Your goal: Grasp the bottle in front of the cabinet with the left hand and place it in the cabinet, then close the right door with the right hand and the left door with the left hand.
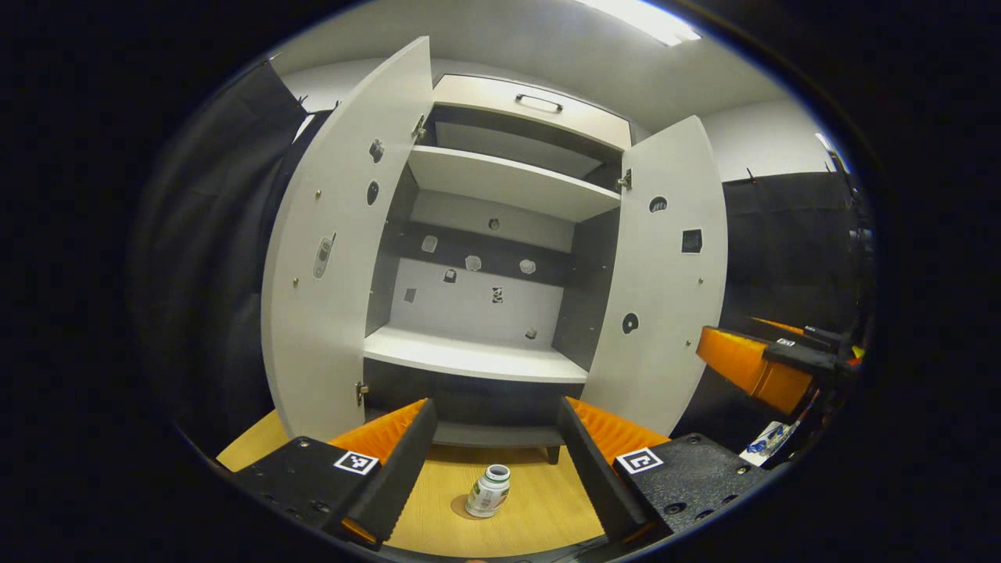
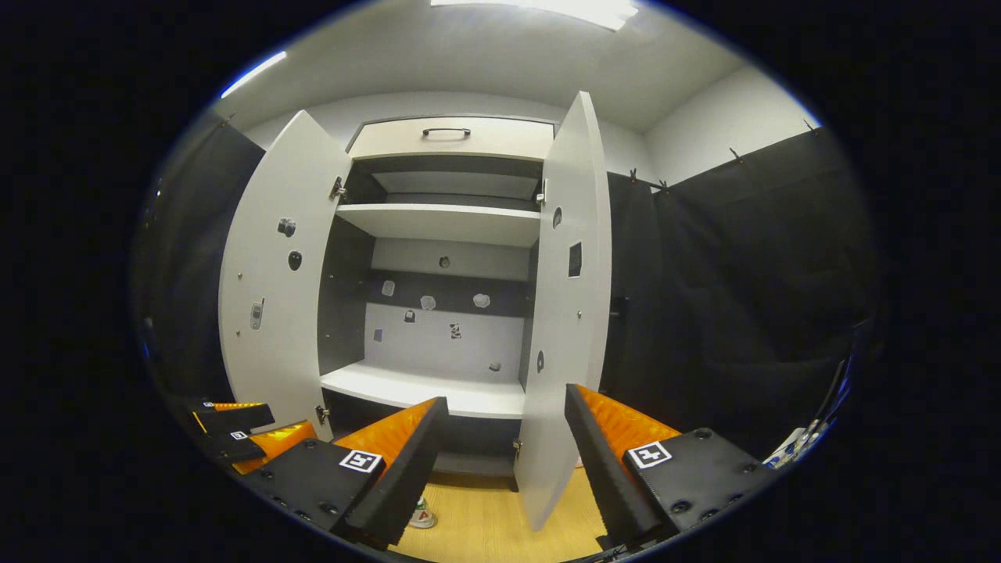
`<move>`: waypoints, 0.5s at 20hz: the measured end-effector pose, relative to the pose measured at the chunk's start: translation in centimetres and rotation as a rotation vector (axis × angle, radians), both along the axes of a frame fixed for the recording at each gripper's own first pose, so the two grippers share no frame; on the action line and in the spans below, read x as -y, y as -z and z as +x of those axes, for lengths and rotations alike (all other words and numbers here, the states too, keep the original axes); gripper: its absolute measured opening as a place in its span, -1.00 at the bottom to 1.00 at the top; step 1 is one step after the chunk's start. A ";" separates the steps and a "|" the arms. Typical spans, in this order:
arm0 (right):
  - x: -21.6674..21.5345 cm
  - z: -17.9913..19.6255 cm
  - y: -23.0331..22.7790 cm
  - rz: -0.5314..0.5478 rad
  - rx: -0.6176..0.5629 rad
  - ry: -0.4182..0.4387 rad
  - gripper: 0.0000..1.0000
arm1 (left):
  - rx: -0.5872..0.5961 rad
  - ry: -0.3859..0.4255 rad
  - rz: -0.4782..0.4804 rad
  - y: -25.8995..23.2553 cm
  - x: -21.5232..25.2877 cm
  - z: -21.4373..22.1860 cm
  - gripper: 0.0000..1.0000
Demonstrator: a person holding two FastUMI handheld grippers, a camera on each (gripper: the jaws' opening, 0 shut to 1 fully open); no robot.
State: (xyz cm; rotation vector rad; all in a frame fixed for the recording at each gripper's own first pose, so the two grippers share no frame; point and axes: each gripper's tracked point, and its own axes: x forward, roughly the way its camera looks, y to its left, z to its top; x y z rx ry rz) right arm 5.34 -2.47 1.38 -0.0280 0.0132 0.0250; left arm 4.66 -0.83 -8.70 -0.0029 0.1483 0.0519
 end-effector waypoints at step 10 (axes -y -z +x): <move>4.7 5.3 0.6 -0.039 0.002 -0.012 0.97 | -0.183 -0.015 -0.005 13.2 2.5 6.1 0.92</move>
